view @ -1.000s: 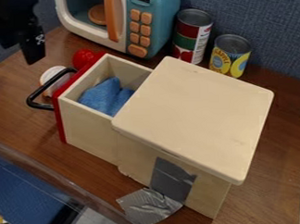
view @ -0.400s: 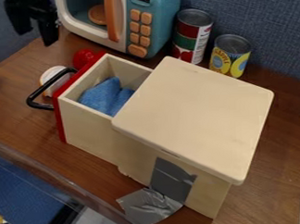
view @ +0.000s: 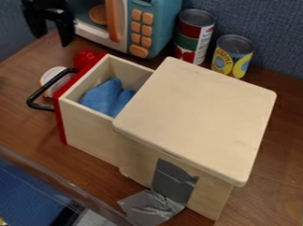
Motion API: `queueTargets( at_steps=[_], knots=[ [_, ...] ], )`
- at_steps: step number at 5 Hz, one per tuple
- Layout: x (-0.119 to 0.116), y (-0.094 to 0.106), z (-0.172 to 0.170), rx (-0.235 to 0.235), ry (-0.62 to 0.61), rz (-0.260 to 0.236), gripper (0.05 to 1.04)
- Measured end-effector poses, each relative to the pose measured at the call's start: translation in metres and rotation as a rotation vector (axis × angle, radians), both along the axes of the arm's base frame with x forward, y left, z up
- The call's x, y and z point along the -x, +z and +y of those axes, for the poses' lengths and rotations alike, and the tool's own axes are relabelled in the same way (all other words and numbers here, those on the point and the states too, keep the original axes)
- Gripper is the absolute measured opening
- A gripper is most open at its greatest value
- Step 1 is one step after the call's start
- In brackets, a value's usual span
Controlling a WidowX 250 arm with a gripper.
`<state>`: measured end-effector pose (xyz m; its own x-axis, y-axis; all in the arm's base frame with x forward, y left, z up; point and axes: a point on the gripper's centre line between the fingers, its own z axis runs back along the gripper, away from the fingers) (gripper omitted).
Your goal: Put the red object in the drawer
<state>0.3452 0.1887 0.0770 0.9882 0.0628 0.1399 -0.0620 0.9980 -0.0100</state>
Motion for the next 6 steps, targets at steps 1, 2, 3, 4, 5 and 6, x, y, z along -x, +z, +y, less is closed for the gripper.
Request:
queueTargets(
  at_steps=[1, 2, 3, 4, 5, 6],
  knots=[
    [-0.007, 0.000, -0.012, 0.003, -0.007, -0.003, 1.000],
    [-0.012, -0.002, -0.022, 0.004, -0.011, -0.008, 1.000],
    [-0.015, -0.006, -0.025, -0.018, -0.006, -0.019, 1.000],
    [-0.018, -0.022, -0.025, -0.033, -0.004, 0.004, 1.000],
    [-0.019, -0.035, -0.024, -0.046, 0.004, 0.021, 1.000],
    [-0.020, -0.046, -0.022, -0.045, 0.022, 0.040, 1.000]
  ],
)
